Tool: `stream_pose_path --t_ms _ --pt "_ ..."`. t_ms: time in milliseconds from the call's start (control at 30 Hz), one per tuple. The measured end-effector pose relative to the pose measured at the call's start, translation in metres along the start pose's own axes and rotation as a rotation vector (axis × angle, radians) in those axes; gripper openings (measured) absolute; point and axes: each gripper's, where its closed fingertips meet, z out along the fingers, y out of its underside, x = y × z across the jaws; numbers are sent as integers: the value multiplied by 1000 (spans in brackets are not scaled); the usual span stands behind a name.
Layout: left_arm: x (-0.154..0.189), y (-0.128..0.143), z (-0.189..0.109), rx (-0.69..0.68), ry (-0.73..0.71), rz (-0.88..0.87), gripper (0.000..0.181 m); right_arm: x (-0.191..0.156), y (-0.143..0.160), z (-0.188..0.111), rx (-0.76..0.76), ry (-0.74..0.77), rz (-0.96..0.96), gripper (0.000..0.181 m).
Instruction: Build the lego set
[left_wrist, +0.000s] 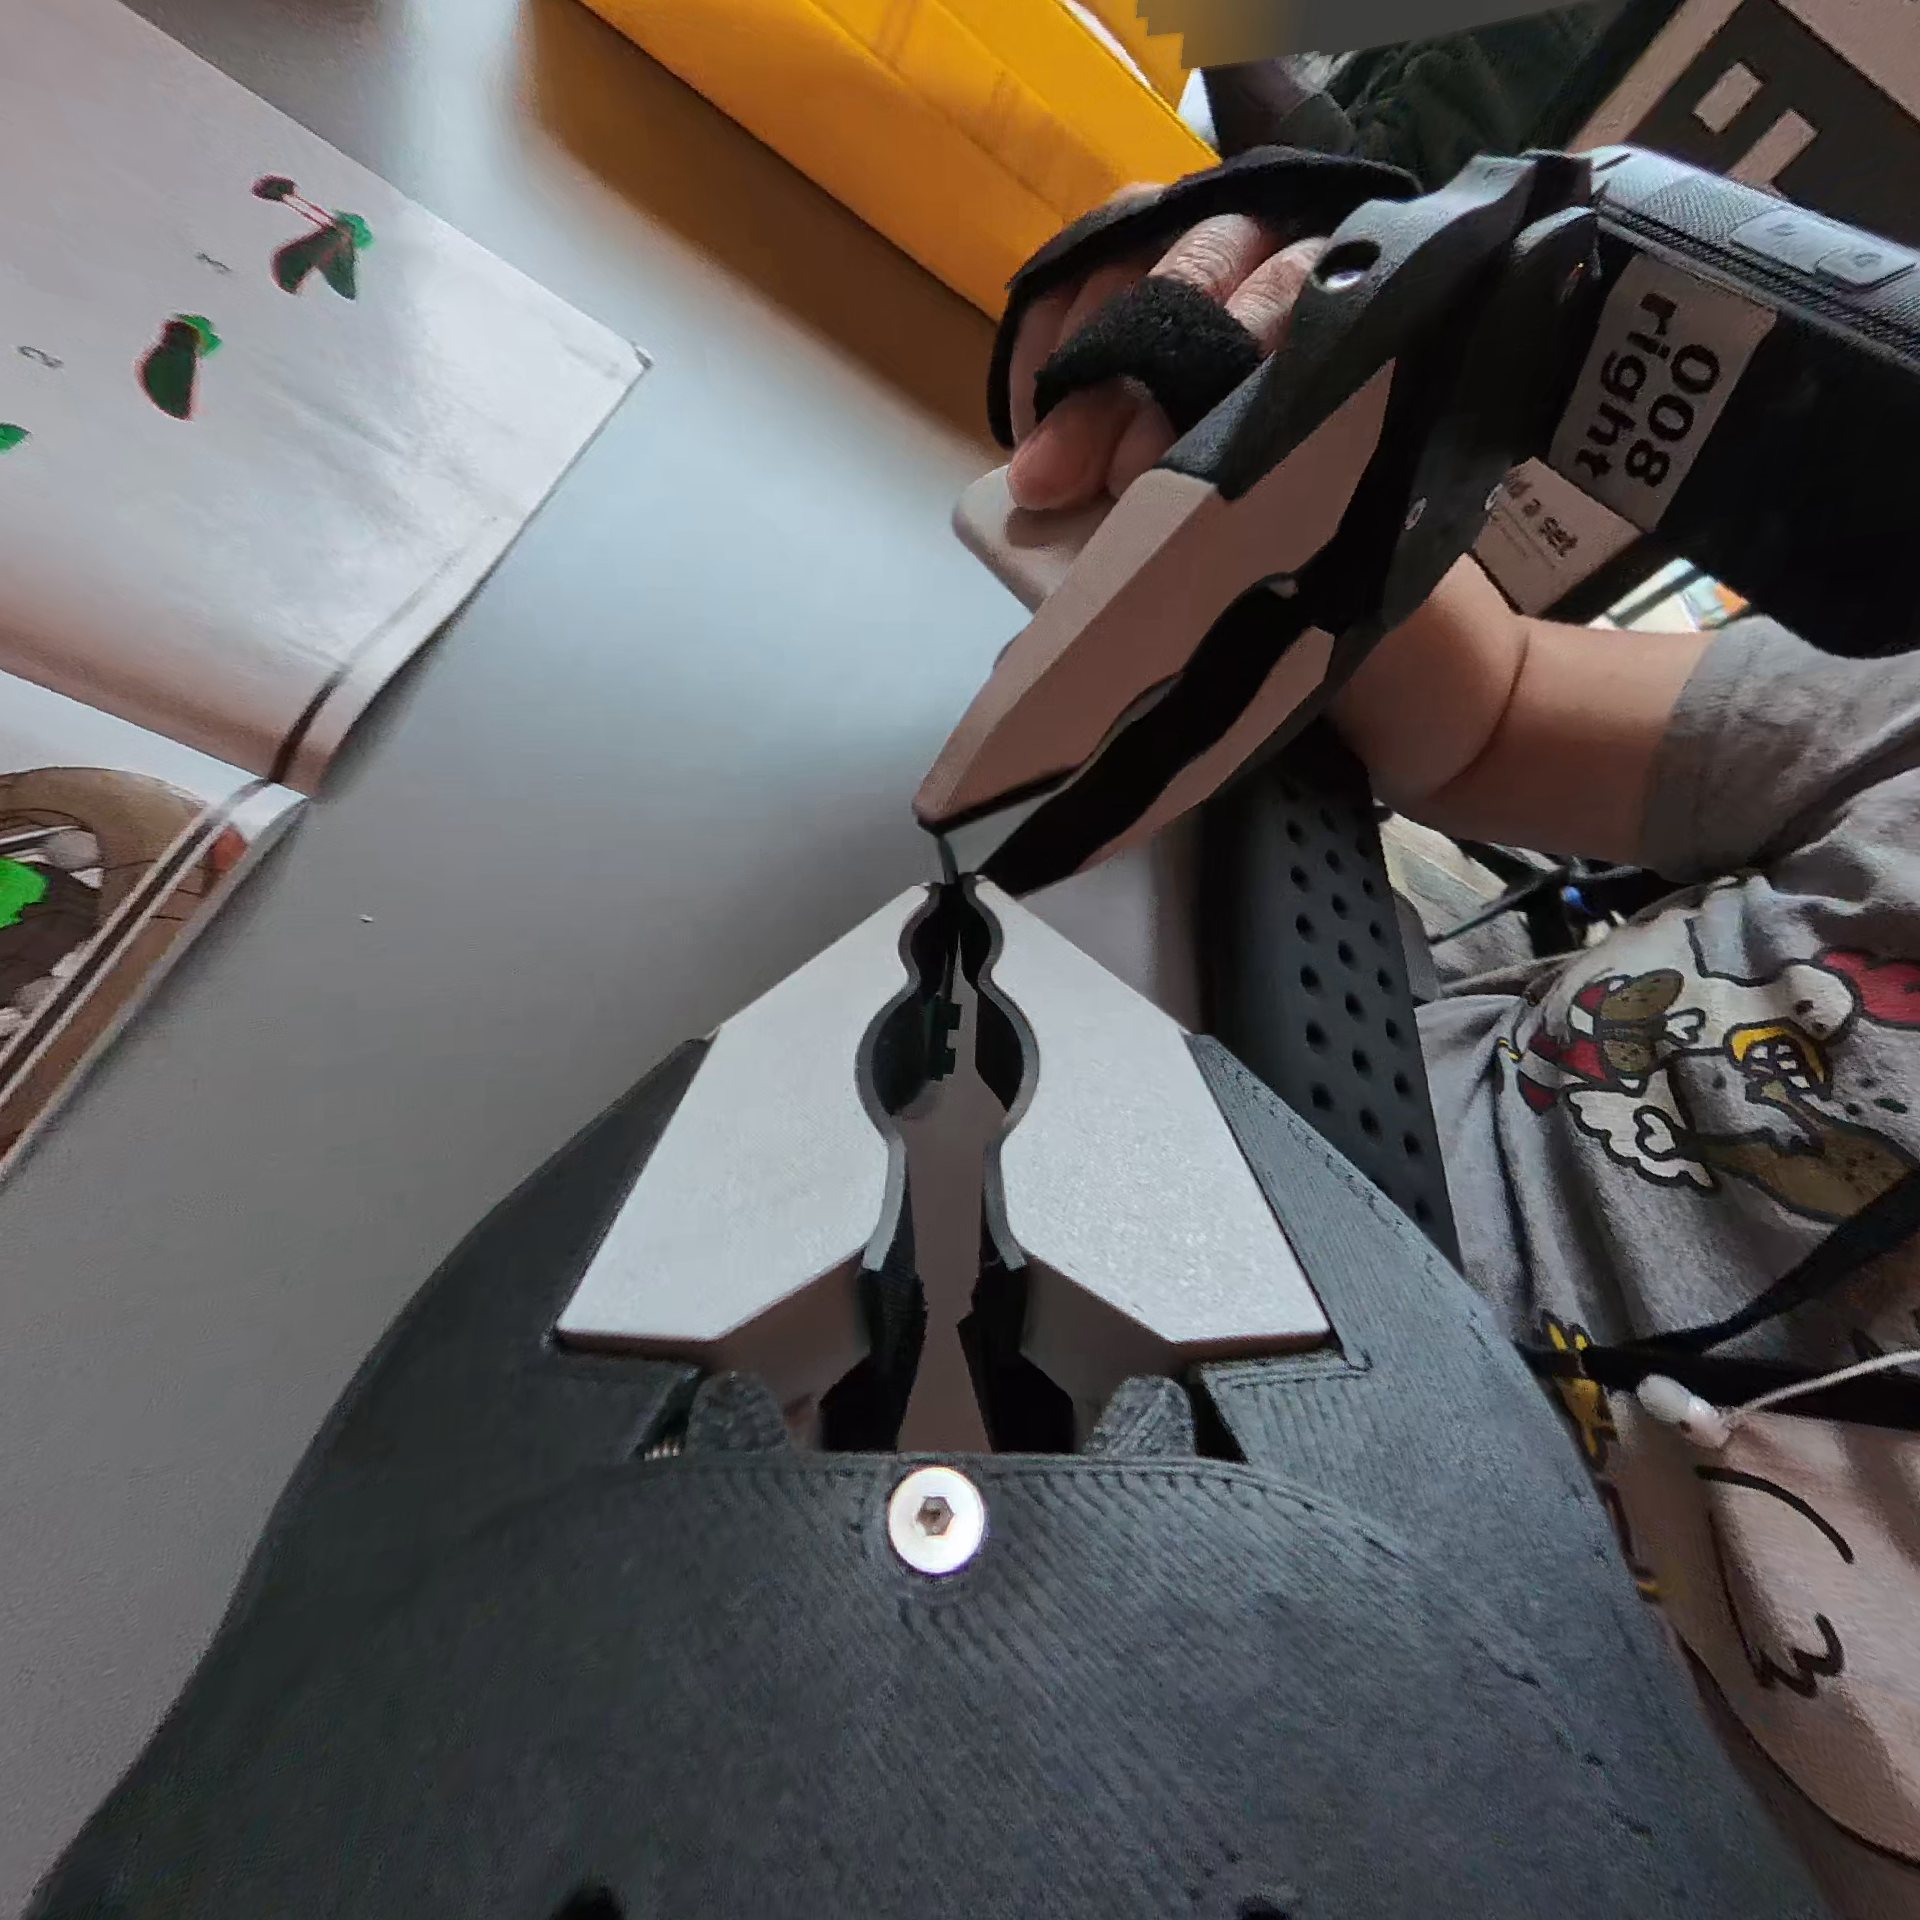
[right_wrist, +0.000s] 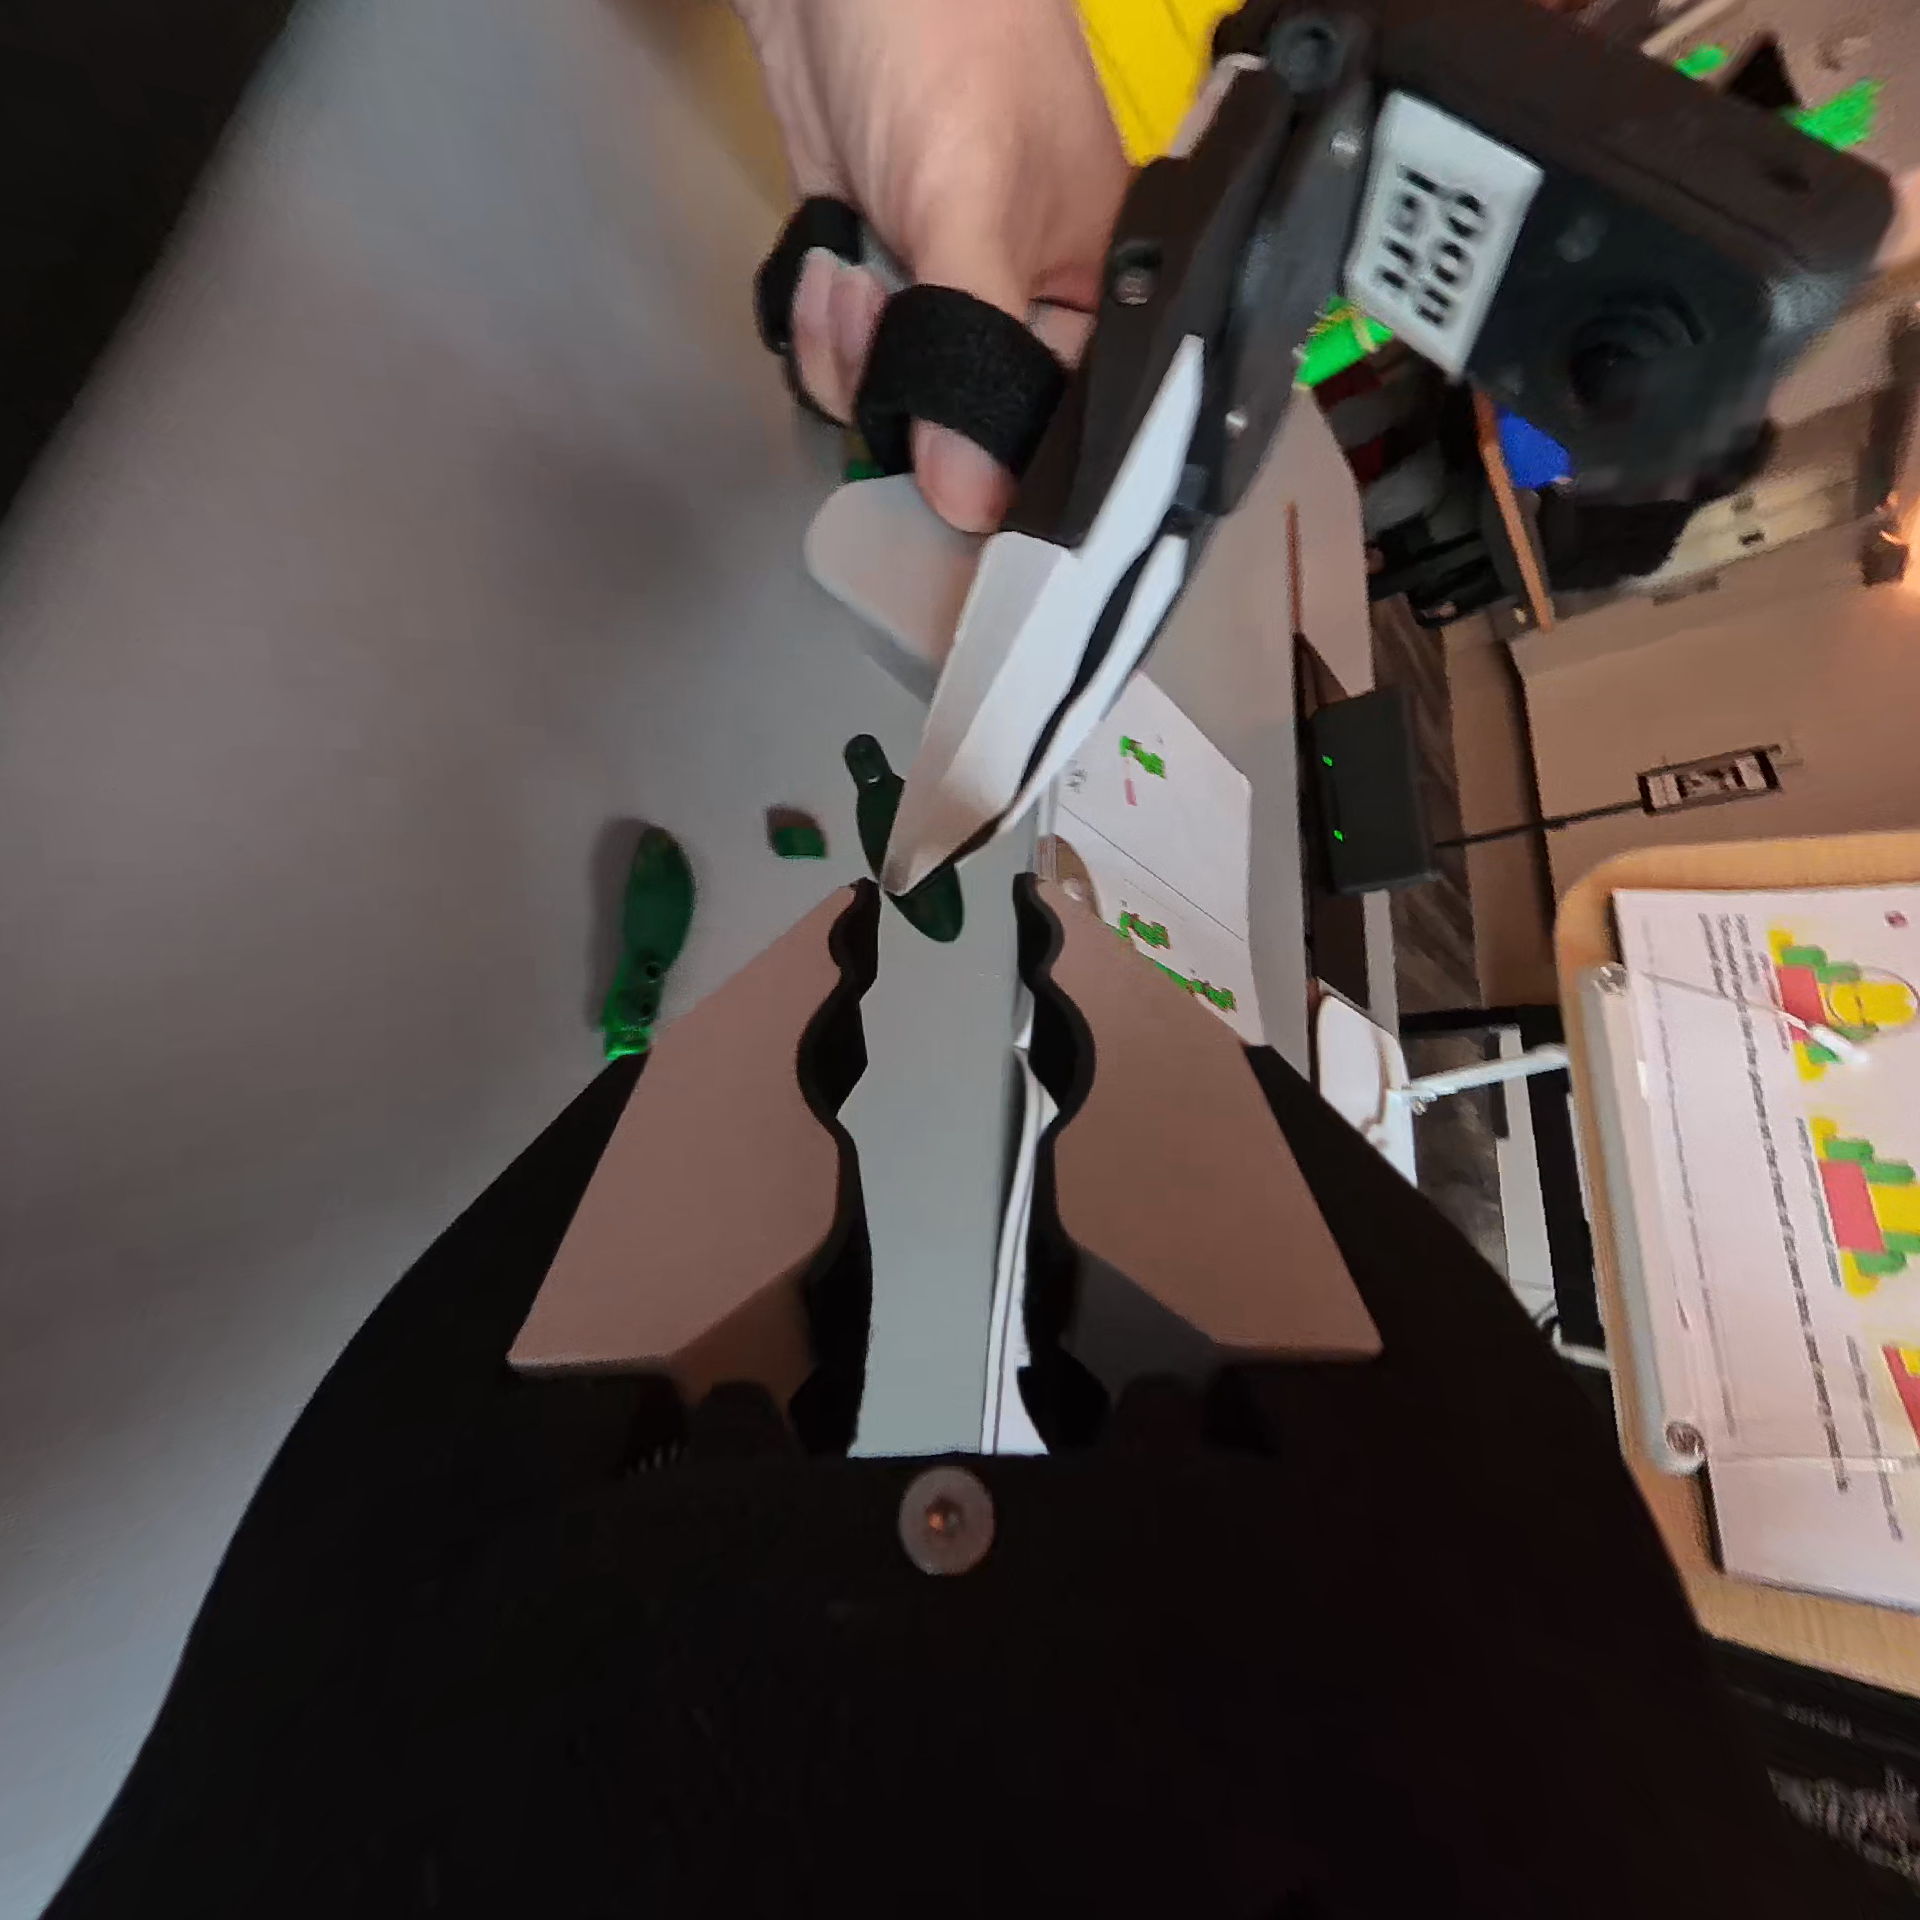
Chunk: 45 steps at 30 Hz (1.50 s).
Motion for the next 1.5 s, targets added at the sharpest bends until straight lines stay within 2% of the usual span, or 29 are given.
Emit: stream_pose_path --t_ms 100,200,333,367,400,433,467,667,733,767,833,967,1233,1333,1500 --pt "-11 -21 -10 139 -71 -25 0 24 5 -6 26 92 132 29" --pt "-18 -54 -31 409 -80 -95 0 46 6 -10 98 131 402 35" --pt "-10 -80 -56 660 -18 -138 0 48 -14 1 277 -61 917 54" --pt "-8 -83 -59 692 -16 -134 0 49 -21 3 320 -97 1029 51" --pt "-6 -84 -60 712 -14 -125 0 50 -27 5 361 -129 1104 39" --pt "-3 -86 -61 726 -11 -114 0 53 -28 6 388 -122 1161 29" --pt "0 -87 -61 735 -5 -102 0 57 -28 6 408 -106 1199 28" --pt "10 -90 -59 747 39 -70 0 61 -35 7 537 -180 1341 25" --pt "13 -90 -57 739 46 -60 0 63 -36 5 578 -196 1382 16" --pt "13 -90 -57 740 45 -53 0 64 -37 3 608 -214 1401 3" --pt "14 -91 -58 742 45 -45 0 64 -37 -1 639 -279 1447 3" --pt "8 -89 -61 727 16 -54 0 66 -26 -8 651 -314 1477 3" --pt "10 -75 -47 584 111 -132 0 58 -15 -23 636 -499 1518 2" --pt "2 -73 -48 553 29 -78 4 51 -9 -26 597 -575 1541 2" --pt "-11 -54 -45 328 -251 267 28 31 4 -34 481 -714 1580 3"
